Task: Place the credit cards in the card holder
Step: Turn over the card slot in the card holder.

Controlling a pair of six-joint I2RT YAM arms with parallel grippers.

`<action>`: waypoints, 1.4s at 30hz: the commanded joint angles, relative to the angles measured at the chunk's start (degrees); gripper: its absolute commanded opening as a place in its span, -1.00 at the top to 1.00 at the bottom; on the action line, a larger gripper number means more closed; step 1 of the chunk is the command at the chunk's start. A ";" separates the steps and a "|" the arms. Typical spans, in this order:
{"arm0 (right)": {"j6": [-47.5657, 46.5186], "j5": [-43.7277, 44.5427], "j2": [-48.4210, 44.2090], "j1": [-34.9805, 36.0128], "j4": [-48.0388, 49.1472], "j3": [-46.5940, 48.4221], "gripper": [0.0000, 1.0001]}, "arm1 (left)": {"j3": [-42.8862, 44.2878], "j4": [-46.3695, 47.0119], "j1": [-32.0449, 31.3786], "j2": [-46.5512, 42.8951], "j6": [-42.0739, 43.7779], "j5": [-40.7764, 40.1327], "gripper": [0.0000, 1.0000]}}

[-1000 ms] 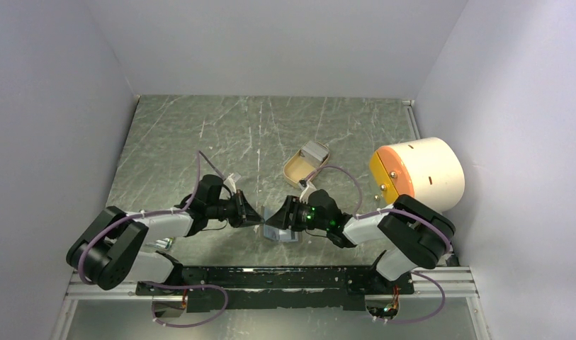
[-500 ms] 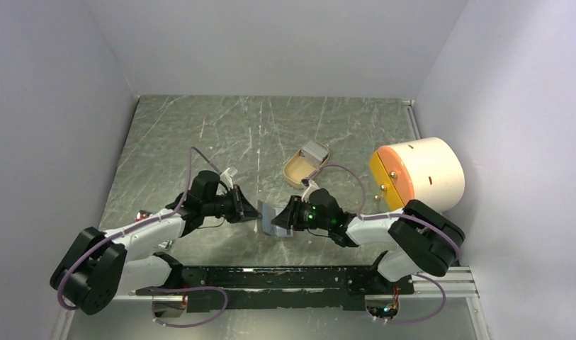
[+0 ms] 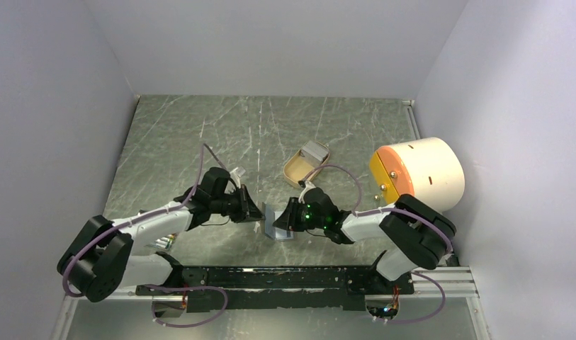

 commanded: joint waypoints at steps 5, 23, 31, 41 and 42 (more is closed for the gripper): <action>-1.28 1.73 2.38 -0.16 -3.06 2.69 0.42 | 6.00 -2.75 -2.72 3.99 1.65 -2.38 0.82; -0.75 1.63 2.61 -0.15 -2.05 1.56 0.29 | 3.21 6.47 -3.97 6.39 -0.66 1.96 0.82; 0.33 5.04 -2.47 -0.29 -3.57 -0.51 0.23 | 3.43 6.35 -3.95 7.81 -0.54 1.81 0.82; 2.51 7.79 -13.05 -0.76 -1.12 -5.29 -0.01 | 3.96 6.66 -3.95 9.71 -0.27 1.87 0.82; 2.53 7.98 -13.72 -0.72 -1.39 -5.32 -0.02 | 3.96 6.61 -3.91 9.77 -0.30 1.81 0.82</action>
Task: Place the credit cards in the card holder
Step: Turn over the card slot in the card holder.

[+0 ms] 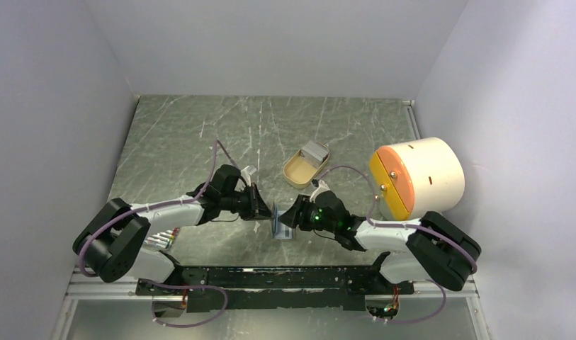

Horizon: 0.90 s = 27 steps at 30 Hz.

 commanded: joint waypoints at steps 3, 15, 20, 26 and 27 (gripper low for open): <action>0.68 2.16 -3.75 -0.38 0.30 -1.03 -0.02 | 0.43 -0.24 -0.62 0.85 0.23 -0.14 0.82; -4.86 6.79 -7.78 -0.44 -11.47 3.91 -0.05 | 1.57 -9.45 -0.58 -2.96 1.49 -6.58 0.82; -10.96 8.30 -9.68 -0.78 -15.84 8.15 -0.07 | 1.82 -13.86 -0.54 -5.05 2.36 -9.36 0.82; -16.71 10.45 -7.24 -3.71 -21.89 14.60 -0.10 | 1.97 -16.69 -0.56 -6.84 3.55 -10.93 0.74; -18.09 10.48 -7.13 -4.51 -22.53 15.72 -0.10 | 1.91 -16.87 -0.54 -7.10 3.65 -10.93 0.70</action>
